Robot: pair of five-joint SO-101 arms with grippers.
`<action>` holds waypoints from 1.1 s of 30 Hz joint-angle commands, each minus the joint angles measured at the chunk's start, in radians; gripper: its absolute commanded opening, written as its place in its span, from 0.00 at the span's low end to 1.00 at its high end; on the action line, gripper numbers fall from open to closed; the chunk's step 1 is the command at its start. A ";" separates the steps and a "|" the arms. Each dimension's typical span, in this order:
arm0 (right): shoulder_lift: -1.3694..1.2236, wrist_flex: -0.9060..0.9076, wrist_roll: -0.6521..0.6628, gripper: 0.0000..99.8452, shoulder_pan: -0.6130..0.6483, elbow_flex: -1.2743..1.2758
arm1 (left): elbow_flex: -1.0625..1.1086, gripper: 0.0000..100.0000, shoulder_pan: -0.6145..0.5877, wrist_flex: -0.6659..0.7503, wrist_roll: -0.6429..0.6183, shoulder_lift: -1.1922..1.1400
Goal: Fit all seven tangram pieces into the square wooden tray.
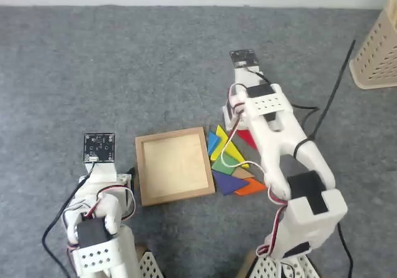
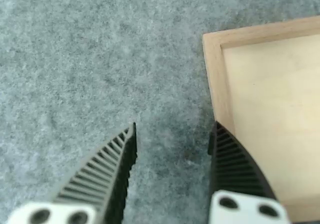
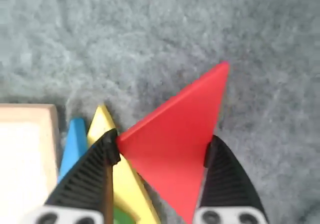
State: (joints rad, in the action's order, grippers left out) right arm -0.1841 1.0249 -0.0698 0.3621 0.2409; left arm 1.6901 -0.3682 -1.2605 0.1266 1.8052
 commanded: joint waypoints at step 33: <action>0.108 -0.007 0.827 0.04 0.509 -0.008 | -0.004 0.23 -0.005 -0.003 -0.009 0.015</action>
State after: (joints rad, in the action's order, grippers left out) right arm -0.1488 1.0249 0.7327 0.8562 0.2409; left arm 1.6901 -0.3682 -1.2605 0.1266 1.8052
